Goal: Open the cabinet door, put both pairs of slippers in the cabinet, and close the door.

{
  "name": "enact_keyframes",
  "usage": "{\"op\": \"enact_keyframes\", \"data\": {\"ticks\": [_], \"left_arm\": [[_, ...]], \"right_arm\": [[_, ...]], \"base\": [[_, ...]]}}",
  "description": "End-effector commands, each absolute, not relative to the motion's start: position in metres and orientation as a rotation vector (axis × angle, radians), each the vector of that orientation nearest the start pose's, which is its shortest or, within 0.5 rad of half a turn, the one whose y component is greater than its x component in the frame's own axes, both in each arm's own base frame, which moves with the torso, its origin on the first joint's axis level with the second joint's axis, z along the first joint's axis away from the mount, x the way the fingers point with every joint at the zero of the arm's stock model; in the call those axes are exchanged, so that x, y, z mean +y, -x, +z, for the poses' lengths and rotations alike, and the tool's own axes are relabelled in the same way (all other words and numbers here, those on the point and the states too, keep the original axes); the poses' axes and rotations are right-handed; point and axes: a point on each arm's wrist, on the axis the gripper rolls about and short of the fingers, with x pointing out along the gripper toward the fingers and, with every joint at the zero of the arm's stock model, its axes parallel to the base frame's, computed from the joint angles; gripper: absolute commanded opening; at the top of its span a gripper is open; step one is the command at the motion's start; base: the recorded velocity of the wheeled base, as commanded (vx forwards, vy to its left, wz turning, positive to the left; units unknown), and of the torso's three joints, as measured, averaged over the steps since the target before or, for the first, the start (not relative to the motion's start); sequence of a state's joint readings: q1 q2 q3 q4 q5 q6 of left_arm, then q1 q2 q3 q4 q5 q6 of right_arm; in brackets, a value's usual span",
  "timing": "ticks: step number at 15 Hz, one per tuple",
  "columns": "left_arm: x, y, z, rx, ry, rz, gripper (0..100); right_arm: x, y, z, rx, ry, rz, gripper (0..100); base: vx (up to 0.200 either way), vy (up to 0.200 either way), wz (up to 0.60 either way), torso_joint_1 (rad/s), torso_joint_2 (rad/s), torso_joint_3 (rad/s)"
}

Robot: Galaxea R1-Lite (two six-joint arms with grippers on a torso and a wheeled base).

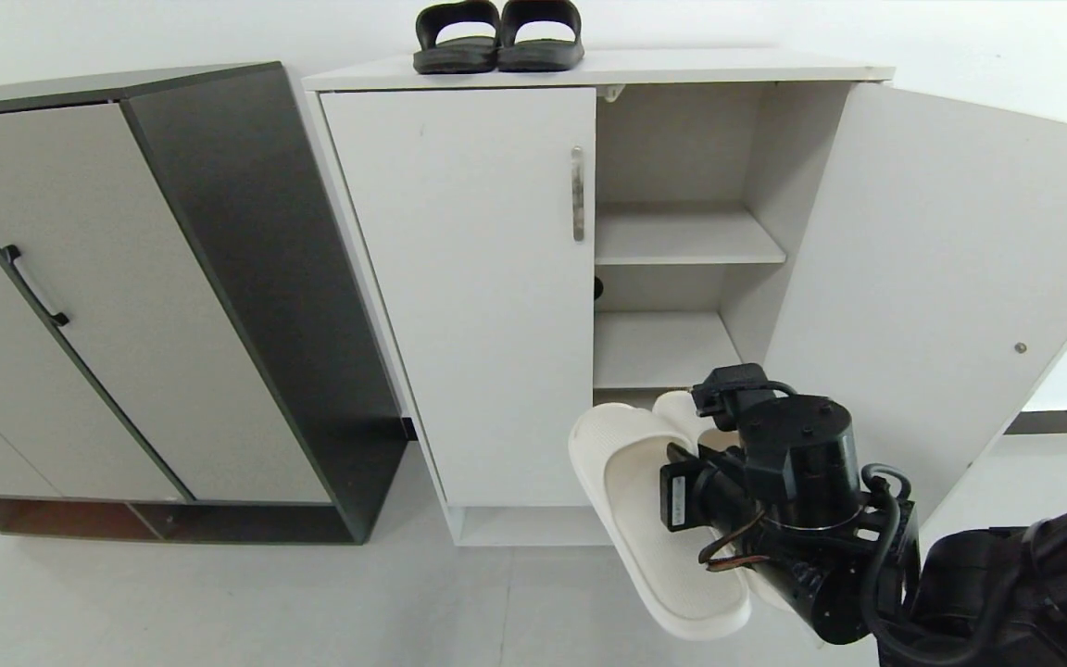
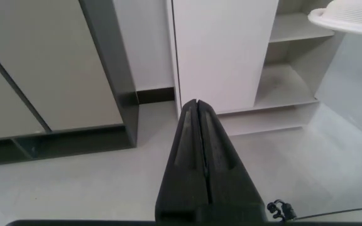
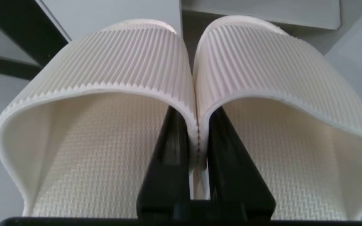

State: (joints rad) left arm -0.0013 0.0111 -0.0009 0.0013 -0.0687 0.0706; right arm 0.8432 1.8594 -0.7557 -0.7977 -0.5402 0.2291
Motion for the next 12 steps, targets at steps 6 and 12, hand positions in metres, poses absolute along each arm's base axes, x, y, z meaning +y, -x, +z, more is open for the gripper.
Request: {"op": "enact_keyframes", "data": {"ticks": [6,12], "left_arm": [[-0.001,0.023,0.075,0.001,-0.067,-0.069,0],[-0.001,0.023,0.075,0.001,-0.060,-0.069,0]], "right_arm": [[0.252,-0.238,0.128,0.230,-0.054,0.259,0],[0.257,-0.246,0.117,0.240,-0.038,0.227,0]], "base": [[0.000,-0.067,0.00,0.002,0.00,0.001],[0.000,-0.133,0.00,0.003,0.00,0.000]]}}
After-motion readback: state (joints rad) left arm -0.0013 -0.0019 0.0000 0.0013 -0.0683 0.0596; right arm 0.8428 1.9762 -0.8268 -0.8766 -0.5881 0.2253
